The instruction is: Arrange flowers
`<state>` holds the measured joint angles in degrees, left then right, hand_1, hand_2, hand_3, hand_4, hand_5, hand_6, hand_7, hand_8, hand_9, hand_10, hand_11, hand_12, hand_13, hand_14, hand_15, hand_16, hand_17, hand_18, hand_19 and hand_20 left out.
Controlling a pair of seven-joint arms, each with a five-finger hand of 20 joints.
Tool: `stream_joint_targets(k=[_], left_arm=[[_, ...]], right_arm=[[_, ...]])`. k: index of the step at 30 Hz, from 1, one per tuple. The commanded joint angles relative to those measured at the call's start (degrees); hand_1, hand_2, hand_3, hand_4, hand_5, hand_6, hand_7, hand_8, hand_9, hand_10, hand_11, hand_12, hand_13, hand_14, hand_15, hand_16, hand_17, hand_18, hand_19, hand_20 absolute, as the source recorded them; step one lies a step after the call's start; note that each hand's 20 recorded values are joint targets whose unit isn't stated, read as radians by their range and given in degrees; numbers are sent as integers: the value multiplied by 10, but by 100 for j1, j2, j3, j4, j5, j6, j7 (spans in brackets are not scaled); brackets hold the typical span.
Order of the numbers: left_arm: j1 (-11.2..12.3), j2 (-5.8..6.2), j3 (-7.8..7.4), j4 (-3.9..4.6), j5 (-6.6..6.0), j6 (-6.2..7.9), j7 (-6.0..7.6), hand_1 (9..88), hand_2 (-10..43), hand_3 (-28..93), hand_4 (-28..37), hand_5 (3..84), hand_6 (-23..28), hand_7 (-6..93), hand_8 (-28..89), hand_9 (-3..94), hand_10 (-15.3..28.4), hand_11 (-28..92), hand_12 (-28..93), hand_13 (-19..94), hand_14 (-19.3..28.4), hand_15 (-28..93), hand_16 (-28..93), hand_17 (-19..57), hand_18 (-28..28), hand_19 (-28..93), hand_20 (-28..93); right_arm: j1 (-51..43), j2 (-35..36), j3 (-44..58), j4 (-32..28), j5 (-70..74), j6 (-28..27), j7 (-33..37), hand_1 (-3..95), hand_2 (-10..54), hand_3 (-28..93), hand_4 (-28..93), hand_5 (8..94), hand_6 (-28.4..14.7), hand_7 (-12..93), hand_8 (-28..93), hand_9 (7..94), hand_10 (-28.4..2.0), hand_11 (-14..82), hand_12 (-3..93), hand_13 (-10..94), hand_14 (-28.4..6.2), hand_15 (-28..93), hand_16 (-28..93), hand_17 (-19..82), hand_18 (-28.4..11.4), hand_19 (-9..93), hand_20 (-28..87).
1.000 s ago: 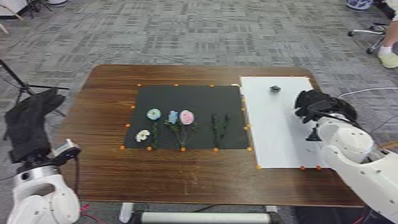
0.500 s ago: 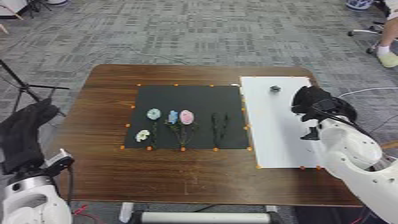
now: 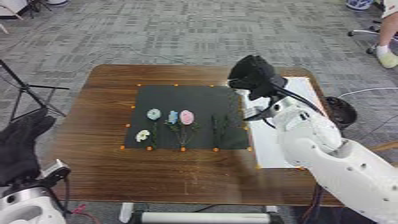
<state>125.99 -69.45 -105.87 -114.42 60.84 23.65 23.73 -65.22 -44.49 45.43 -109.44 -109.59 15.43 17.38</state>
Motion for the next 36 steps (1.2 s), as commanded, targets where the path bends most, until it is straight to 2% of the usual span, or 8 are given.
stream_joint_targets(k=[1,3,8,18,21,24,33,36], left_arm=[[-37,-40,182,19,-13,-107,-29,283,115,678,-283,558,29,190,-80,556,152,253,130,460,187,247,-2,129,119,117,222],[-75,-38,244,37,-60,-118,-34,283,114,678,-283,558,29,190,-79,555,152,253,130,459,187,248,-2,128,119,117,221],[-95,-45,341,44,-43,-151,-82,280,112,677,-283,556,29,189,-80,554,152,251,130,458,187,247,-2,126,118,118,220],[-82,-62,400,30,-90,-121,-121,277,109,676,-283,554,30,187,-78,554,153,252,131,456,187,248,-2,122,118,117,216],[-107,-66,436,39,-129,-147,-150,276,108,676,-283,553,31,186,-77,554,153,252,131,455,188,247,-2,121,118,116,215],[-135,-73,469,59,-111,-192,-182,274,108,677,-283,552,31,185,-77,554,153,252,130,452,186,246,-2,120,117,115,215],[-135,-75,449,41,-116,-220,-256,273,105,676,-283,551,31,184,-77,550,152,251,130,450,187,245,-2,117,118,117,214],[-121,-89,426,33,-111,-256,-282,271,103,678,-283,548,32,184,-76,550,152,251,130,450,187,246,-1,115,118,118,213]], right_arm=[[589,-846,-740,980,-313,-590,-357,618,-95,562,-177,790,15,213,53,876,-105,33,301,883,-15,639,337,559,-181,932,561],[698,-974,-870,1243,-446,-654,-480,618,-95,562,-177,789,16,214,53,871,-104,31,297,883,-12,641,338,559,-180,932,563],[1032,-1106,-1205,1674,-705,-805,-560,617,-95,562,-177,786,18,218,50,863,-101,30,292,883,-11,647,339,562,-175,932,573],[1158,-1171,-1251,2149,-1248,-1177,-770,614,-95,561,-181,782,20,226,43,846,-95,27,280,882,-9,653,341,563,-173,932,579],[1167,-1220,-1180,2304,-1332,-1169,-735,613,-95,562,-182,779,23,229,40,844,-94,28,278,881,-9,654,341,563,-173,932,580],[1151,-1264,-1106,2447,-1435,-1238,-783,612,-95,563,-184,777,24,230,37,842,-93,27,275,880,-9,656,341,563,-172,932,581],[979,-1281,-894,2528,-1509,-1613,-828,598,-95,577,-180,763,30,233,32,830,-91,32,267,877,-11,660,340,561,-170,932,585],[962,-1265,-859,2493,-1431,-1699,-817,571,-95,581,-163,755,32,231,26,803,-88,53,232,875,-13,656,337,557,-172,932,580]])
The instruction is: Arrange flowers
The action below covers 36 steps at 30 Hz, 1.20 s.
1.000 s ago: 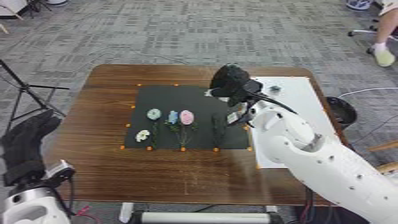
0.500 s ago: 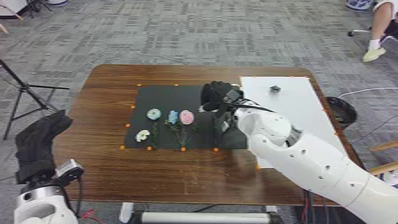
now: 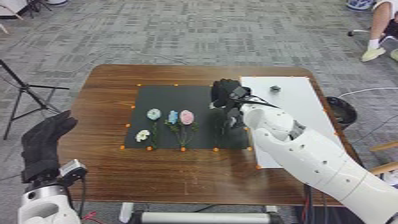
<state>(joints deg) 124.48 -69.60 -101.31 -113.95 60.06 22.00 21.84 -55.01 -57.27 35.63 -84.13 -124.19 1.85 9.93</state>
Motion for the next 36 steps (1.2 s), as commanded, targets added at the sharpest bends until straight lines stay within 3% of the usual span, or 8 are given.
stream_joint_targets(k=[1,6,11,14,19,22,28,36], left_arm=[[25,-76,-28,-15,-34,-96,-90,270,102,679,-283,547,32,183,-76,549,152,251,130,450,187,245,-1,115,119,118,213],[10,-70,-13,-10,-17,-154,-100,271,98,680,-283,543,32,181,-74,546,151,251,130,449,186,245,0,112,119,120,211],[-10,-59,1,-8,-11,-163,-119,272,96,680,-283,542,33,180,-73,544,151,251,130,447,187,244,0,110,120,122,209],[-28,-48,20,-5,-20,-142,-123,273,95,679,-283,541,33,179,-73,543,151,251,130,446,187,245,0,108,120,122,208],[-38,-47,54,1,-20,-170,-119,273,94,679,-283,540,33,178,-73,540,150,250,130,445,186,243,0,108,120,123,206],[-28,-50,37,1,-2,-194,-128,273,93,679,-283,539,34,176,-72,540,151,250,130,445,187,243,0,107,120,123,206],[-46,-22,29,5,-4,-218,-158,274,93,679,-283,539,34,175,-71,540,150,251,130,445,186,243,1,107,120,123,205],[-21,-12,4,-4,-14,-228,-182,275,93,676,-283,538,34,175,-71,539,150,251,130,446,187,244,1,121,129,178,236]], right_arm=[[-61,31,118,-79,47,-377,-24,560,-95,576,-158,749,32,227,24,790,-90,68,217,873,-14,654,336,556,-171,932,578],[-39,72,103,-171,80,-556,41,536,-95,571,-145,737,29,220,29,740,-103,117,155,867,-17,653,330,550,-172,932,572],[28,109,143,-233,147,-615,24,493,-95,607,-148,677,31,190,19,702,-113,109,148,862,-17,652,329,545,-175,932,570],[107,165,157,-306,189,-653,13,425,-95,666,-150,629,38,176,-101,669,-123,98,146,856,-18,651,327,541,-177,932,565],[221,281,333,-514,326,-908,44,388,-95,663,-148,595,33,168,-105,627,-123,85,144,848,-22,650,325,534,-177,932,558],[262,375,580,-687,440,-1010,-17,360,-95,660,-144,570,28,155,-101,596,-140,79,142,839,-25,649,324,526,-181,932,552],[428,625,834,-578,64,-468,190,309,-95,658,-132,511,13,121,-81,531,-149,66,138,813,-38,647,322,494,-191,928,531],[320,633,1273,-10,-761,-1734,985,273,-95,636,-133,388,-12,66,-58,401,-172,38,124,787,-49,652,316,477,-205,924,520]])
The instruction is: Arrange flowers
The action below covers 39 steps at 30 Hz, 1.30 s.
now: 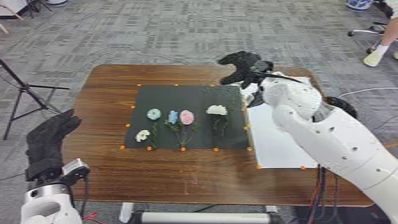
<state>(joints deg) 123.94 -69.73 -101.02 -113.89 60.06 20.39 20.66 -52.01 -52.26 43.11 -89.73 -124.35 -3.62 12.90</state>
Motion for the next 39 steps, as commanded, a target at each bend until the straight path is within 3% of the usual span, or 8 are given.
stream_joint_targets(k=[1,7,20,29,34,39], left_arm=[[55,-9,-35,-24,-11,-59,-76,275,93,676,-283,538,35,175,-71,539,150,250,130,446,187,244,1,121,129,179,237],[96,-38,-71,-34,-11,-108,-78,276,94,674,-283,538,34,175,-70,539,151,250,130,446,189,246,1,122,129,178,236],[13,-77,-5,-32,5,-67,-91,276,93,673,-283,539,34,174,-71,539,151,251,130,450,189,249,0,120,130,176,232],[-44,-58,51,-33,11,19,-132,276,95,672,-283,539,35,174,-71,539,151,252,130,449,189,249,0,116,130,169,226],[-83,-44,88,-22,10,44,-158,276,95,671,-283,539,35,175,-71,539,152,252,130,450,189,249,0,116,129,167,225],[-131,-51,121,-17,16,62,-163,276,95,672,-283,538,35,174,-71,539,152,251,130,449,189,248,0,116,129,167,225]], right_arm=[[-37,101,579,626,-777,-1277,752,270,-95,627,-137,372,-17,56,-53,388,-179,36,124,785,-51,652,314,474,-207,922,521],[-428,-12,819,940,-1188,-1323,767,285,-95,616,-151,375,-14,57,-45,398,-182,42,130,784,-53,657,307,475,-210,921,522],[-784,-148,494,1332,-1542,-160,767,414,-95,638,-175,544,14,141,-82,601,-129,91,156,855,-23,671,298,548,-191,932,568],[-829,-139,525,1510,-1558,269,769,503,-95,652,-185,614,24,174,-100,677,-122,117,156,881,-11,663,301,571,-181,932,581],[-762,-118,471,1583,-1500,672,751,549,-95,619,-199,637,18,186,-5,708,-113,129,159,886,-10,657,308,574,-180,932,580],[-764,-138,416,1705,-1568,991,670,615,-95,557,-174,717,10,189,53,804,-100,56,279,899,-3,649,311,586,-175,932,582]])
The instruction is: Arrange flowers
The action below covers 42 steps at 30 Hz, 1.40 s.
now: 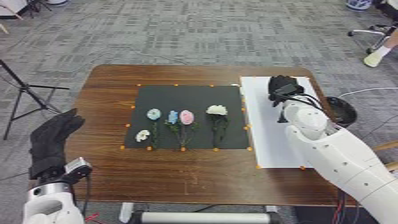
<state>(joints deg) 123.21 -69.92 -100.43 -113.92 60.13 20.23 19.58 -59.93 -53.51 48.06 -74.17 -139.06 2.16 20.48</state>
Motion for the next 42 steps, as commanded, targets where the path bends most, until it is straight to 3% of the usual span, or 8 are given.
stream_joint_targets(k=[1,7,13,18,23,25,29,42], left_arm=[[-88,-22,71,-1,13,67,-69,276,95,672,-283,538,35,174,-71,539,152,251,130,449,189,249,0,116,129,167,226],[-111,-21,85,-6,19,94,-92,276,96,671,-283,538,35,173,-70,539,153,251,129,449,191,251,-1,116,129,167,225],[-113,-9,87,-24,8,131,-101,276,96,671,-283,537,35,175,-70,538,152,252,130,448,190,250,-1,116,129,167,225],[-99,6,50,-41,15,123,-84,275,96,671,-283,538,35,174,-70,538,151,252,130,448,190,249,-1,116,129,167,224],[-90,11,37,-39,4,75,-63,276,97,671,-283,538,36,173,-70,539,151,252,130,448,190,250,0,115,129,167,224],[91,-51,-117,-62,-37,-86,50,276,97,670,-283,538,36,173,-70,539,152,252,130,448,190,250,0,115,129,166,224],[189,-73,-219,-75,-56,-174,67,275,97,670,-283,538,36,173,-70,538,152,253,130,448,190,250,0,115,129,166,224],[-61,62,-44,-23,9,-87,-78,275,96,672,-283,539,35,175,-71,539,151,253,129,448,190,251,0,114,129,163,222]], right_arm=[[2,-21,-58,161,-145,424,-96,619,-95,559,-175,722,10,191,56,815,-99,45,295,902,-2,648,312,589,-173,932,582],[-116,-97,20,281,-361,356,-211,642,-95,556,-174,736,10,205,67,839,-92,54,321,906,4,647,316,595,-165,932,584],[121,171,-339,198,-26,1100,-275,664,-95,549,-166,776,9,220,65,877,-86,70,345,920,11,649,323,608,-161,932,589],[599,648,-803,-412,580,1710,-260,662,-95,563,-168,790,4,216,70,885,-89,70,355,923,11,647,331,613,-161,932,592],[728,1139,-919,-1282,1037,1761,-284,657,-95,571,-168,794,5,214,71,889,-88,69,358,923,11,647,336,614,-161,932,598],[618,1335,-897,-1639,1185,1666,-285,656,-95,572,-169,794,5,214,70,889,-87,67,357,923,11,647,338,614,-162,932,599],[111,1625,-748,-2209,1334,1589,-345,656,-95,572,-167,795,6,214,70,891,-87,65,356,922,11,648,340,614,-162,932,600],[-994,2044,-797,-3324,1548,1301,-620,654,-95,568,-162,796,9,211,65,890,-84,61,352,921,8,647,342,609,-163,932,602]])
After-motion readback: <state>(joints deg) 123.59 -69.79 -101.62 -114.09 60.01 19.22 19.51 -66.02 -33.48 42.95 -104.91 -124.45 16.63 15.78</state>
